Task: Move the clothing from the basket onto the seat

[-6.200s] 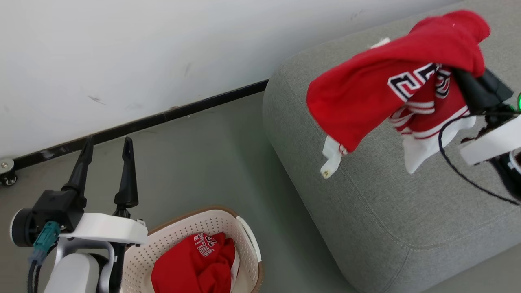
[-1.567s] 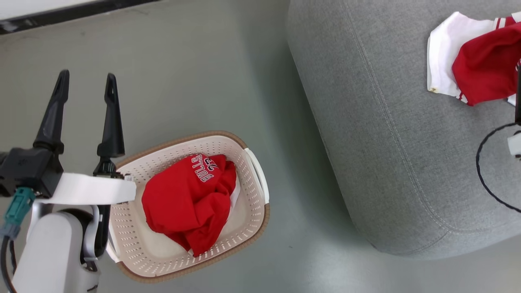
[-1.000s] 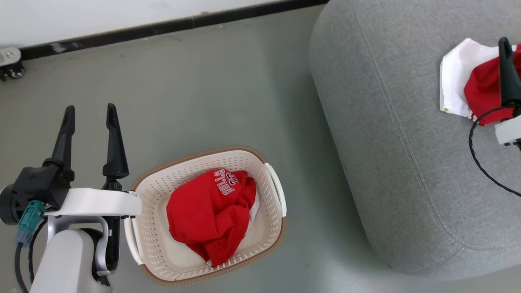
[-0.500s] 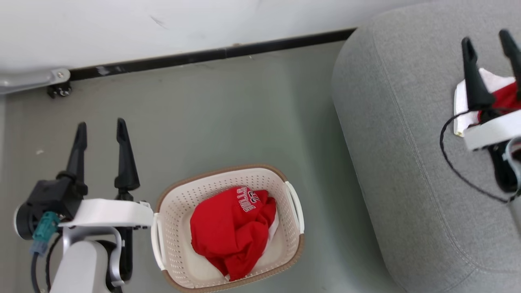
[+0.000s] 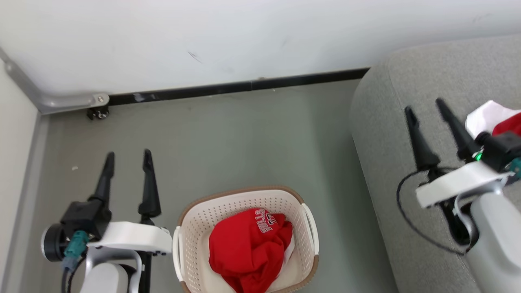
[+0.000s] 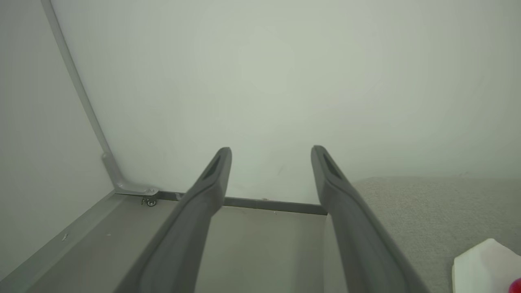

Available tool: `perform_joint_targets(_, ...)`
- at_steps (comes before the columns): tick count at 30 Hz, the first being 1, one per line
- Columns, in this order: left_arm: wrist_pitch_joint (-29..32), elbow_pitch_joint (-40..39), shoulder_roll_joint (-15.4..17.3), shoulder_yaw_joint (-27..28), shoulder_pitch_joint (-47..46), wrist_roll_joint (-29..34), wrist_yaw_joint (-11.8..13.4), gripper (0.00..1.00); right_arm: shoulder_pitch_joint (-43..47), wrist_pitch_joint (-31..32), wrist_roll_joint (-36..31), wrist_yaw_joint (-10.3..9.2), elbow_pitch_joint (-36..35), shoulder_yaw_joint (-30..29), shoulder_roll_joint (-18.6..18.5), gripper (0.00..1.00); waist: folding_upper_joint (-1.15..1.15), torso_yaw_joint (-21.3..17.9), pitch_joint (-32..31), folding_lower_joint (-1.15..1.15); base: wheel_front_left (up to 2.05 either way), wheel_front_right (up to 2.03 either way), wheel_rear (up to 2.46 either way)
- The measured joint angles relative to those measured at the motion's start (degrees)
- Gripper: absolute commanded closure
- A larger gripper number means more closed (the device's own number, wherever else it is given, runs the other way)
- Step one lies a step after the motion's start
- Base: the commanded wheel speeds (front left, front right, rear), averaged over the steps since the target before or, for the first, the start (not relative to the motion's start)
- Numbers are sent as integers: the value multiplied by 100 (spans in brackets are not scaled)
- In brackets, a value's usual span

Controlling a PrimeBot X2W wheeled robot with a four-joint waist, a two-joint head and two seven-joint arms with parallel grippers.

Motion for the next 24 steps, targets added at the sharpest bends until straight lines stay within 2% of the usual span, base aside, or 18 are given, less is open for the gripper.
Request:
perform_joint_targets(9,0,254,-30,-213,223,101,-92,0,600,2,-256,0,-107,-75,294,0,0,161,-375,0,0,0,0)
perform_joint_targets(24,1,477,-80,-283,591,142,-100,0,1582,140,-508,0,-219,-622,848,0,0,276,-826,0,0,0,0)
